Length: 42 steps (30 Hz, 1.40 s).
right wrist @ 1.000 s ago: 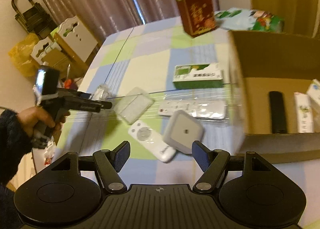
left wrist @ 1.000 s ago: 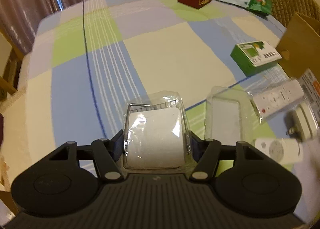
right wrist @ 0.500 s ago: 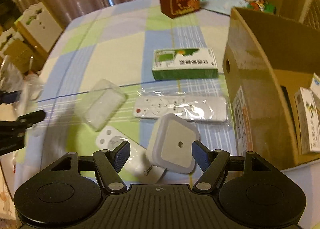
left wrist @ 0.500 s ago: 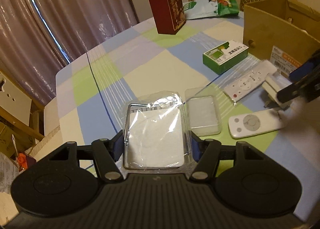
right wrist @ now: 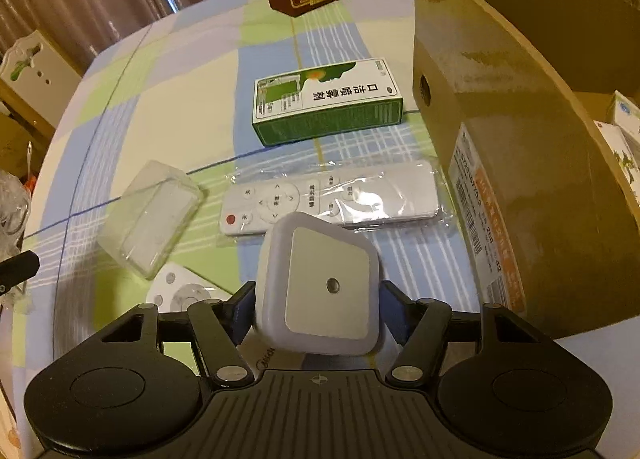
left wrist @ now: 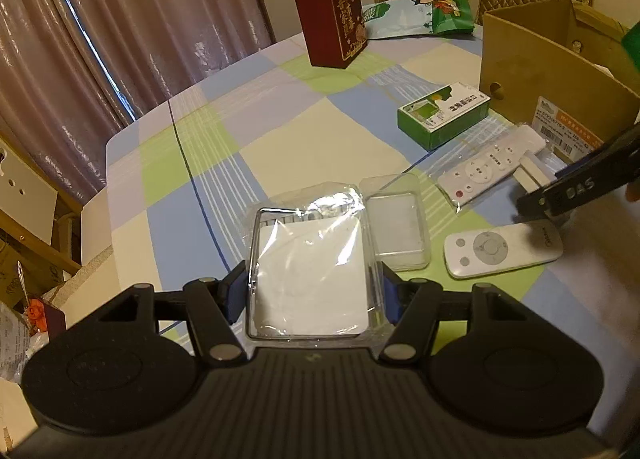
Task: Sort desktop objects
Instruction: 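Grasp the clear-packaged white pad with the left tool while the right tool grasps the white square night light, then carry the white pad with the left tool while the right tool carries the night light into the box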
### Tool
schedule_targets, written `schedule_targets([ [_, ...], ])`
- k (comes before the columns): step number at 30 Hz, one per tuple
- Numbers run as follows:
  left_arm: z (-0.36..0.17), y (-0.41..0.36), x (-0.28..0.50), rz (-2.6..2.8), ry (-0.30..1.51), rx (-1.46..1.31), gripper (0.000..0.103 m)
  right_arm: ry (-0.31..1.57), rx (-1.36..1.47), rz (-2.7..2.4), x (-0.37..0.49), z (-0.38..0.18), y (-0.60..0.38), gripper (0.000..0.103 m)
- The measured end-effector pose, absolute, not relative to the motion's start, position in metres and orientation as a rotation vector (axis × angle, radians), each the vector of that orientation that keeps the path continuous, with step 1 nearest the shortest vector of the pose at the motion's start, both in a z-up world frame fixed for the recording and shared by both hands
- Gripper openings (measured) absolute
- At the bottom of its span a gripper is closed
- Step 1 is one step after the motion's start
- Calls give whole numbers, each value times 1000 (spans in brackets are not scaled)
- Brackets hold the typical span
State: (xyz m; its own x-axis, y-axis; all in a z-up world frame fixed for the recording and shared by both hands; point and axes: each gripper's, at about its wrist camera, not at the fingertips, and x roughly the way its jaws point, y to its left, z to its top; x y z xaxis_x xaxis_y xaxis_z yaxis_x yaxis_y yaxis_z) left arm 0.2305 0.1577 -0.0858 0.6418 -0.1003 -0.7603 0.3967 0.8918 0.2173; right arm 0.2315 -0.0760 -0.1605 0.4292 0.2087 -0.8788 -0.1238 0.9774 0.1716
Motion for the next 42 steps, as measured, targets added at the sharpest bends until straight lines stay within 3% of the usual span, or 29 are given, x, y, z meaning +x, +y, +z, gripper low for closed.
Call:
schedule_targets([
  [7,-77,150,224,-306,807,383,60,1067,93,241,221,-153,-79,63],
  [23,-36,128,205,-355,739,331,60,956,93,475,191,-75,-89,63],
  [42,13,41,187,-426,682,290,60,870,127,381,188,-1,-248,63],
])
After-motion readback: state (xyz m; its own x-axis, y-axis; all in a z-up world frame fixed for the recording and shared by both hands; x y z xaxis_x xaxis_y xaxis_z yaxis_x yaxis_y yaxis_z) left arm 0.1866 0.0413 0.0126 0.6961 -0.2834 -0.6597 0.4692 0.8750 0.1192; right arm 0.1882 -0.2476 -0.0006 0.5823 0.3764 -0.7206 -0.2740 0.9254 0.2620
